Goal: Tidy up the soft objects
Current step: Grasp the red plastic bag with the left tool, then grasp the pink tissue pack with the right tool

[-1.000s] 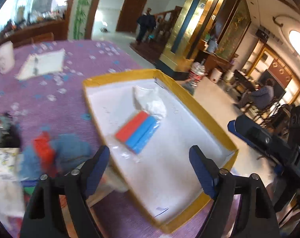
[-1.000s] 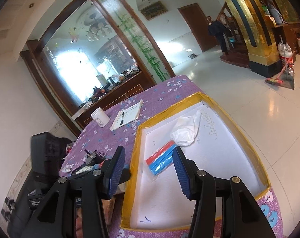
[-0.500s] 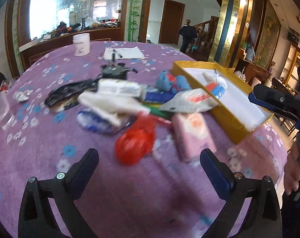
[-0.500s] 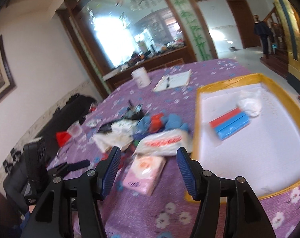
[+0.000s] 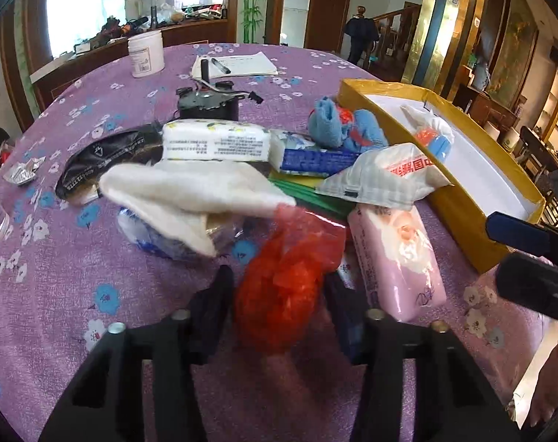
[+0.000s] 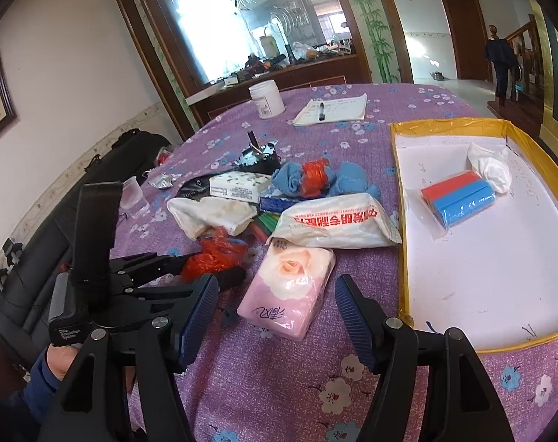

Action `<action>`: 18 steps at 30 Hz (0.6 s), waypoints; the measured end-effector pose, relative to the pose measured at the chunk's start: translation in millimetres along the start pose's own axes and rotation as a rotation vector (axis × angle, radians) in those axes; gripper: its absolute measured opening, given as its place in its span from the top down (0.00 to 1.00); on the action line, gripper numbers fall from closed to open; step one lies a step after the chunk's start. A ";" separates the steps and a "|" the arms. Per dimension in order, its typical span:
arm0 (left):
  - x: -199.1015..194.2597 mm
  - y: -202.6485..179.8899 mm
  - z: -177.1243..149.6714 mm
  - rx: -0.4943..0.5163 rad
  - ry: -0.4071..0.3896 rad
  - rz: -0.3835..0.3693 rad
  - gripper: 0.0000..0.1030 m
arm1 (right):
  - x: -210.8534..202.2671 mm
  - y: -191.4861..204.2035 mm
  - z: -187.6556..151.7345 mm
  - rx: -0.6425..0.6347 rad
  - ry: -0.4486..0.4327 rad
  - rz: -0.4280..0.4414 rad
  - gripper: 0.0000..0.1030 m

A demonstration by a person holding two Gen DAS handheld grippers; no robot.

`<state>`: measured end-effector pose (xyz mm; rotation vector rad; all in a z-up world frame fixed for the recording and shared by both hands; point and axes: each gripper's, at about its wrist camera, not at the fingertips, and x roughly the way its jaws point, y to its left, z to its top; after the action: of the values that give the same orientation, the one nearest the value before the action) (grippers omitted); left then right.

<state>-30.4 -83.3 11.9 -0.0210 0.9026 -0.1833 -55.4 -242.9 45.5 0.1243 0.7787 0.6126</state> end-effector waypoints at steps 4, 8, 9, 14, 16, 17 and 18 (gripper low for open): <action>-8.2 12.1 -10.6 -0.048 -0.009 -0.033 0.71 | 11.2 6.7 1.1 -0.010 0.037 -0.018 0.30; -27.4 24.8 -25.9 -0.055 -0.063 0.002 0.71 | 28.4 18.3 0.4 -0.043 0.085 -0.054 0.22; -30.0 29.5 -29.7 -0.064 -0.073 0.016 0.71 | 34.4 20.9 0.8 -0.050 0.100 -0.074 0.22; -28.2 38.5 -31.3 -0.096 -0.076 -0.012 0.71 | 62.9 24.3 2.9 -0.041 0.161 -0.164 0.21; -30.1 37.5 -32.1 -0.088 -0.088 -0.012 0.71 | 72.6 22.8 2.0 -0.042 0.173 -0.180 0.22; -30.2 36.5 -32.6 -0.084 -0.090 -0.012 0.71 | 74.2 22.5 0.8 -0.043 0.169 -0.185 0.36; -30.8 35.9 -33.1 -0.080 -0.093 -0.017 0.71 | 74.2 22.2 -0.3 -0.049 0.163 -0.194 0.40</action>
<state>-69.5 -40.9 11.9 -0.1112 0.8167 -0.1605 -25.4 -183.1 6.4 -0.0470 0.9209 0.4613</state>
